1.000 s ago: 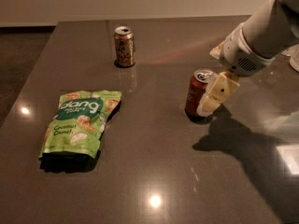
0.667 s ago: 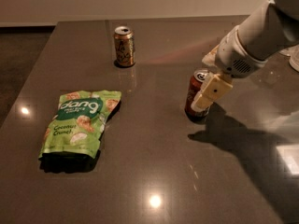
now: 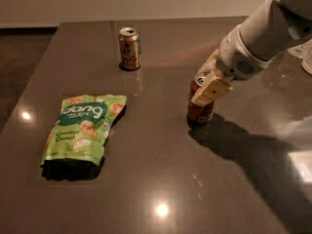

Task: Move coke can near green rice chip bag

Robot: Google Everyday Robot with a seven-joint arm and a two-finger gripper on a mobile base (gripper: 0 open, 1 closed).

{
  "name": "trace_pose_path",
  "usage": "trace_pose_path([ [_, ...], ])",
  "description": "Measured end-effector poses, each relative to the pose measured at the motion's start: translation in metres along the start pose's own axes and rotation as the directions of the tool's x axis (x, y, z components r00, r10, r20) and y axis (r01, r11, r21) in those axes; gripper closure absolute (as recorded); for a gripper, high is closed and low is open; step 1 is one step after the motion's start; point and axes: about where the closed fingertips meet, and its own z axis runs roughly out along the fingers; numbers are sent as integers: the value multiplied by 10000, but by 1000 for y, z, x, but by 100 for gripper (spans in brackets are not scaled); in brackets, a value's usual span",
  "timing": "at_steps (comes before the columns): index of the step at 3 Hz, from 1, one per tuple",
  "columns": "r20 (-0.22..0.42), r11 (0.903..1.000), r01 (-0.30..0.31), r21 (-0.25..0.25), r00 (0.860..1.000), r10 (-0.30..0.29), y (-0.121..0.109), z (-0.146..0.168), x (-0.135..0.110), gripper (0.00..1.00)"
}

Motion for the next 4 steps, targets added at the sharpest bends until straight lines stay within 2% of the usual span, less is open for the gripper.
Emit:
trace_pose_path([
  [1,383,9976,530,-436,9979,-514,13,3,-26,96],
  [2,909,9854,1267,-1139,9890,-1166,36,14,-64,100],
  [3,1443,9644,1947,-1787,9748,-1701,57,28,-96,100],
  [4,1799,9470,2417,-2116,9620,-2054,67,39,-115,100],
])
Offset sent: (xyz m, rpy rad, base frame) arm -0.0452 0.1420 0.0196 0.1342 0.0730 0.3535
